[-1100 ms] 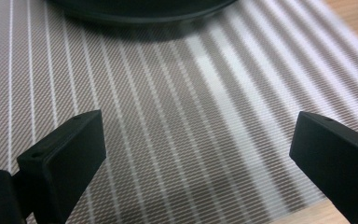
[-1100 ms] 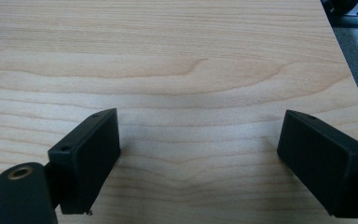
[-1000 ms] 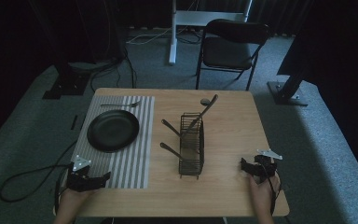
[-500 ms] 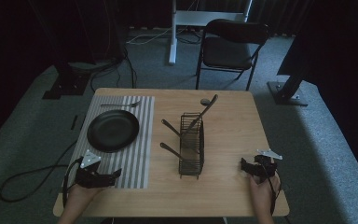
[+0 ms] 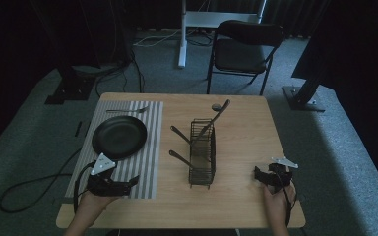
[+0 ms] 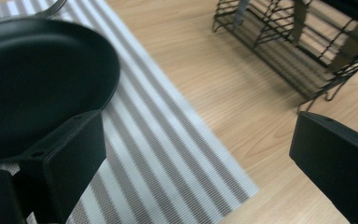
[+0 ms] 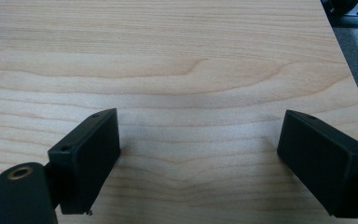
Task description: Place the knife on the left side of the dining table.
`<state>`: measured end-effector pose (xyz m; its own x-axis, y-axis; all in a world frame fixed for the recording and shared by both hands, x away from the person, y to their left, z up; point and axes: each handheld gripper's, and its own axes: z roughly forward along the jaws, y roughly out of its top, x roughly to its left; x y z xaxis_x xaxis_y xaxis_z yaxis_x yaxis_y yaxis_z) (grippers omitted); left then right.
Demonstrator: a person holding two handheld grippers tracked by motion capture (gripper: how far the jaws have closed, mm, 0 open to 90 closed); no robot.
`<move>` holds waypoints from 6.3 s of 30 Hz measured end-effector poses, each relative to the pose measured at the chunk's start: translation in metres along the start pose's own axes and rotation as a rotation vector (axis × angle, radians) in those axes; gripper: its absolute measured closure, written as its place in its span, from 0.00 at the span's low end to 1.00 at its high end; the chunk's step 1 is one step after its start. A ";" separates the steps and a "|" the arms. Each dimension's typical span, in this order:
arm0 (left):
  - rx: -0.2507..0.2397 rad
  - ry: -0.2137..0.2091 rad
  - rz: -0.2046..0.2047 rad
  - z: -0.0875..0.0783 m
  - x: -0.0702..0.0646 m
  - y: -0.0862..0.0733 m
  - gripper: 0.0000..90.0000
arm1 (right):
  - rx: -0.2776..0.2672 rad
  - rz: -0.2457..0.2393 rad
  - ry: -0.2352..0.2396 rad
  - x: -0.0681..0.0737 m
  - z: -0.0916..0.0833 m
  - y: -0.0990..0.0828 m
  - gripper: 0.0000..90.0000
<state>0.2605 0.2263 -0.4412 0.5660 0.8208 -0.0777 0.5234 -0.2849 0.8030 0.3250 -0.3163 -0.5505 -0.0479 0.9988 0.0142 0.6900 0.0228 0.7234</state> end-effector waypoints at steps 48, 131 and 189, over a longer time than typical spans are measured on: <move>-0.063 -0.166 0.087 0.022 -0.070 0.079 0.05 | 0.000 -0.001 0.001 0.000 0.000 0.000 0.13; -0.256 -0.304 0.091 -0.016 -0.095 0.139 0.93 | -0.001 0.000 0.000 0.000 0.000 0.000 0.14; -0.142 -0.034 -0.151 -0.046 0.020 0.039 0.93 | -0.001 -0.001 0.001 0.000 0.000 0.000 0.14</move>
<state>0.2627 0.2541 -0.3837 0.5107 0.8308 -0.2213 0.5104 -0.0858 0.8556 0.3250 -0.3166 -0.5506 -0.0489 0.9987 0.0139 0.6891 0.0236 0.7243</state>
